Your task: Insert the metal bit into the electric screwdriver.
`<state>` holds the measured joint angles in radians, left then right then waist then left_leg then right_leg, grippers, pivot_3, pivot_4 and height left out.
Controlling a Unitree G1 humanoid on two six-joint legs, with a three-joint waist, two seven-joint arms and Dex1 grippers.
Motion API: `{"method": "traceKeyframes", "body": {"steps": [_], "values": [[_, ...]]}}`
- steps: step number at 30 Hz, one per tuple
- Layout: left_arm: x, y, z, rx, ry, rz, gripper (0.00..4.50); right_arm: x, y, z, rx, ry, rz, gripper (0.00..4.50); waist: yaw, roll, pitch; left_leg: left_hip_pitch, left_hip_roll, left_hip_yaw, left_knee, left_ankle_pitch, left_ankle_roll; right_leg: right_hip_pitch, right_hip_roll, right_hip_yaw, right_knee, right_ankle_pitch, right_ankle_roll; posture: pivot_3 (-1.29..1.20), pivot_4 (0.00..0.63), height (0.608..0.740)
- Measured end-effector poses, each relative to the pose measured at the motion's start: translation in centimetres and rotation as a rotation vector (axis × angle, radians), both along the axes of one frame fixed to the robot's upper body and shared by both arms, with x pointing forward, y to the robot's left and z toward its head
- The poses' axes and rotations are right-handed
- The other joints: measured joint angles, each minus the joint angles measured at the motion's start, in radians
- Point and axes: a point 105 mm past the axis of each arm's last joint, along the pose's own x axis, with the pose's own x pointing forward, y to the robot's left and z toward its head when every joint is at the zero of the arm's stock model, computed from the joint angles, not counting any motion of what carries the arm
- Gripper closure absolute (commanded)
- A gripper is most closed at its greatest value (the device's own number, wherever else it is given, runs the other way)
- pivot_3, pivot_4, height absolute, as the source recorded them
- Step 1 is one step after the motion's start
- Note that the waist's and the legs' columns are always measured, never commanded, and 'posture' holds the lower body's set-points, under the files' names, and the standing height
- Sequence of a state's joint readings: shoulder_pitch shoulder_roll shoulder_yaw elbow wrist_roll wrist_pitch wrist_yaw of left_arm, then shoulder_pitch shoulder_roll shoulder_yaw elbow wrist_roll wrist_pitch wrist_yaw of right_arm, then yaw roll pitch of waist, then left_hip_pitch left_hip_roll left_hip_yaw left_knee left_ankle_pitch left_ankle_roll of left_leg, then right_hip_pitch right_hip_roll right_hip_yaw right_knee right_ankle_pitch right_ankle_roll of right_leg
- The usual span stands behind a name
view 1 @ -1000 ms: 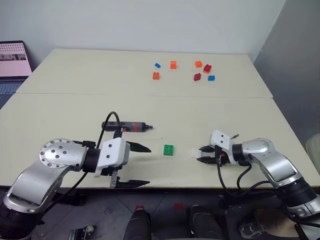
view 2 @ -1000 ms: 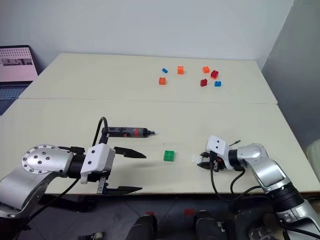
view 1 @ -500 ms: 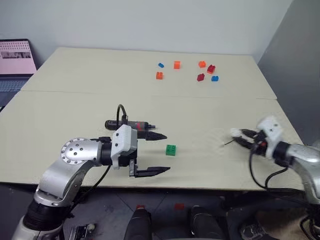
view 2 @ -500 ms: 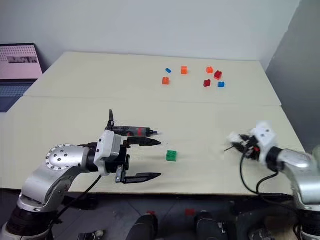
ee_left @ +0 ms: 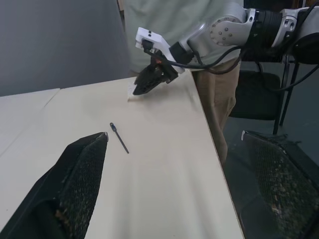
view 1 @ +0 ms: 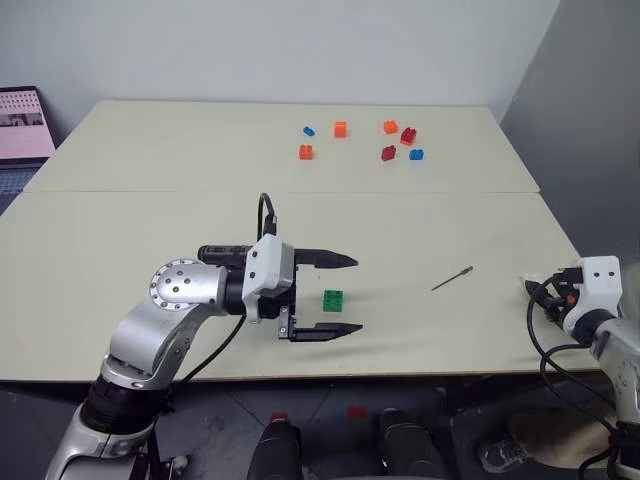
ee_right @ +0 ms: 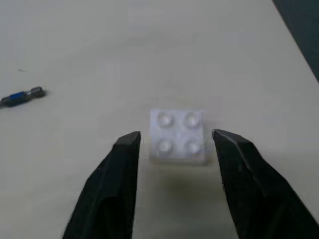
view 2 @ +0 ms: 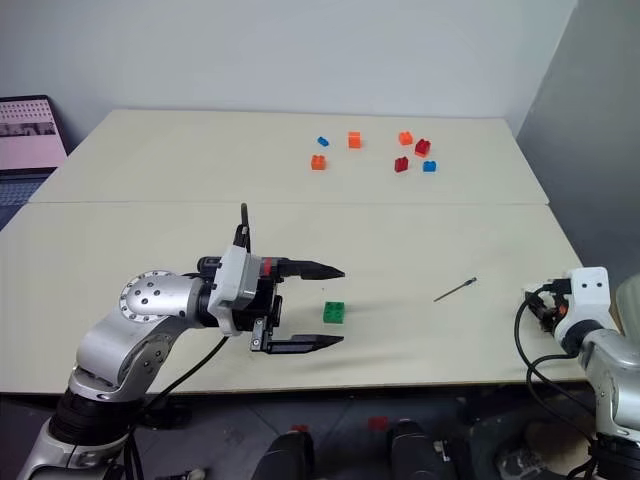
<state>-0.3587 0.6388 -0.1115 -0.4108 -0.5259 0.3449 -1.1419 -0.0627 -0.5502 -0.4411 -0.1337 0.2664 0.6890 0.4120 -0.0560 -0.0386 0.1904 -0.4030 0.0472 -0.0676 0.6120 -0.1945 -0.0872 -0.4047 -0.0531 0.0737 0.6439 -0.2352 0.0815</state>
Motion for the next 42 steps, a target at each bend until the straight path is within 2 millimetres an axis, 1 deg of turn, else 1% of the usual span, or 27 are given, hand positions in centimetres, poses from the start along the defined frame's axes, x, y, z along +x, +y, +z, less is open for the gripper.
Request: {"method": "traceKeyframes", "body": {"steps": [1,2,5,7,12,15,18,19,22,24,25,26,28,30,31,33,35,36,37,39,42], "values": [[0.0,0.0,0.0,-0.002,-0.001,0.002,0.0,0.0,0.0,0.0,0.005,-0.002,-0.003,0.96,0.0,0.0,0.0,0.0,0.0,0.0,0.0,0.0,0.0,0.0,0.0,0.0,0.0,0.0,0.0,0.0,0.15,0.74],[0.1,0.0,0.1,-0.004,-0.001,0.006,0.0,0.0,-0.1,0.2,0.014,-0.009,-0.006,0.79,0.0,0.0,0.0,0.0,0.0,0.0,0.0,0.0,0.0,0.0,0.0,0.0,0.0,0.0,0.0,0.0,0.15,0.74],[0.2,0.0,0.1,-0.009,0.001,0.019,0.0,-0.4,-0.1,0.8,0.025,-0.036,0.013,0.02,0.001,0.0,0.0,0.0,0.0,0.0,0.0,0.0,0.0,0.0,0.0,0.0,0.0,0.0,0.0,0.0,0.15,0.74],[0.3,0.0,0.1,-0.011,0.002,0.025,0.0,-0.7,-0.1,1.6,0.026,-0.051,0.041,0.02,0.001,0.0,0.0,0.0,0.0,0.0,0.0,0.0,0.0,0.0,0.0,0.0,0.0,0.0,0.0,0.0,0.15,0.74],[0.5,0.1,0.0,-0.005,0.009,0.045,0.0,-1.2,-0.1,2.2,-0.011,-0.033,0.112,0.02,0.001,0.0,0.0,0.0,0.0,0.0,0.0,0.0,0.0,0.0,0.0,0.0,0.0,0.0,0.0,0.0,0.15,0.74],[0.6,0.5,0.1,0.007,0.004,0.061,0.0,-1.1,1.3,3.3,-0.035,-0.052,0.23,0.02,-0.004,0.001,0.0,0.0,0.0,0.0,0.0,0.0,0.0,0.0,0.0,0.0,0.0,0.0,0.0,0.0,0.15,0.74],[0.8,1.6,-0.1,0.03,0.008,0.118,0.0,-0.4,3.9,4.6,-0.08,-0.102,0.384,0.02,-0.006,0.001,0.001,0.001,0.0,0.0,0.0,0.0,0.0,0.0,0.0,0.0,0.0,0.0,0.0,0.0,0.15,0.74],[1.0,2.4,-0.3,0.048,0.019,0.154,0.0,-0.4,5.4,5.0,-0.098,-0.115,0.461,0.02,-0.005,0.001,0.001,0.0,0.0,0.0,0.0,0.0,0.0,-0.001,0.0,0.0,0.0,0.0,0.0,0.0,0.15,0.74],[1.0,3.9,-0.6,0.083,0.025,0.214,0.0,-0.4,8.0,5.4,-0.117,-0.115,0.595,0.02,-0.004,0.0,0.001,0.0,0.0,0.0,0.0,0.0,0.0,-0.001,0.0,0.0,-0.001,0.0,0.0,0.0,0.15,0.74],[0.7,5.9,-1.7,0.162,0.057,0.28,0.0,-0.9,12.0,5.8,-0.128,-0.101,0.795,0.02,-0.007,0.0,0.002,0.0,0.001,0.0,-0.002,0.0,0.0,-0.001,0.0,0.0,-0.001,0.0,0.0,0.0,0.15,0.74],[0.7,6.2,-1.9,0.181,0.063,0.288,0.0,-0.9,12.7,5.8,-0.13,-0.097,0.83,0.02,-0.008,0.0,0.002,0.0,0.001,0.0,-0.002,0.0,0.0,-0.002,0.0,0.0,-0.001,-0.001,0.0,0.0,0.15,0.74],[0.4,6.8,-2.4,0.221,0.074,0.3,0.0,-1.1,14.3,5.9,-0.129,-0.092,0.905,0.02,-0.004,-0.001,0.003,0.0,0.001,0.0,-0.002,0.0,0.0,-0.002,0.0,0.0,-0.001,-0.001,-0.001,0.0,0.15,0.74],[0.0,7.8,-3.2,0.294,0.09,0.313,0.0,-1.3,16.3,5.8,-0.136,-0.077,0.994,0.02,-0.002,-0.001,0.004,0.0,0.001,0.0,-0.002,0.0,0.0,-0.003,-0.001,0.0,-0.002,-0.001,-0.001,0.0,0.15,0.74],[-0.3,8.9,-4.1,0.366,0.091,0.331,0.0,-1.0,17.7,5.8,-0.146,-0.07,1.047,0.02,0.001,-0.002,0.005,-0.001,0.001,0.0,-0.002,0.0,0.0,-0.006,-0.001,0.0,-0.002,-0.001,-0.001,0.0,0.15,0.74],[-0.4,9.6,-4.6,0.414,0.09,0.343,0.0,-0.7,19.2,6.0,-0.148,-0.076,1.088,0.02,0.0,-0.002,0.005,-0.001,0.001,0.0,-0.002,0.0,-0.001,-0.007,-0.001,0.0,-0.002,-0.001,-0.001,0.0,0.15,0.74],[-0.3,10.0,-4.8,0.438,0.08,0.352,0.0,-0.7,21.2,5.6,-0.145,-0.064,1.161,0.02,0.0,-0.003,0.006,-0.003,0.001,0.0,-0.002,0.0,-0.001,-0.007,-0.001,-0.001,-0.002,-0.001,-0.001,0.0,0.15,0.74],[-0.4,10.3,-5.0,0.458,0.078,0.358,0.0,-0.5,23.7,4.5,-0.158,-0.031,1.24,0.02,-0.001,-0.003,0.006,-0.006,0.001,0.0,-0.002,0.0,0.0,-0.009,-0.001,-0.001,-0.002,-0.001,-0.001,0.0,0.15,0.74],[-0.4,10.4,-5.0,0.466,0.073,0.361,0.0,-0.5,24.5,3.8,-0.168,-0.008,1.265,0.02,0.0,-0.003,0.006,-0.008,0.001,0.0,-0.002,0.0,0.0,-0.011,-0.001,-0.001,-0.002,-0.001,-0.001,0.0,0.15,0.74],[-0.4,10.5,-5.1,0.471,0.074,0.364,0.0,-0.4,25.2,3.0,-0.168,0.014,1.283,0.02,0.003,-0.003,0.006,-0.012,0.001,0.0,-0.002,0.0,0.0,-0.014,-0.001,-0.002,-0.001,-0.001,-0.001,0.0,0.15,0.74],[-0.5,10.6,-5.3,0.473,0.082,0.366,0.0,0.0,25.8,2.2,-0.179,0.037,1.296,0.02,0.005,-0.003,0.006,-0.016,0.001,0.0,-0.002,0.0,0.0,-0.016,-0.001,-0.002,0.0,0.0,-0.001,0.0,0.15,0.74],[-0.5,10.6,-5.2,0.471,0.083,0.367,0.0,0.8,27.0,1.7,-0.199,0.03,1.319,0.02,0.002,-0.003,0.006,-0.015,0.001,0.0,-0.002,0.0,0.0,-0.017,0.0,-0.002,0.0,-0.001,-0.001,0.0,0.15,0.74]]}}
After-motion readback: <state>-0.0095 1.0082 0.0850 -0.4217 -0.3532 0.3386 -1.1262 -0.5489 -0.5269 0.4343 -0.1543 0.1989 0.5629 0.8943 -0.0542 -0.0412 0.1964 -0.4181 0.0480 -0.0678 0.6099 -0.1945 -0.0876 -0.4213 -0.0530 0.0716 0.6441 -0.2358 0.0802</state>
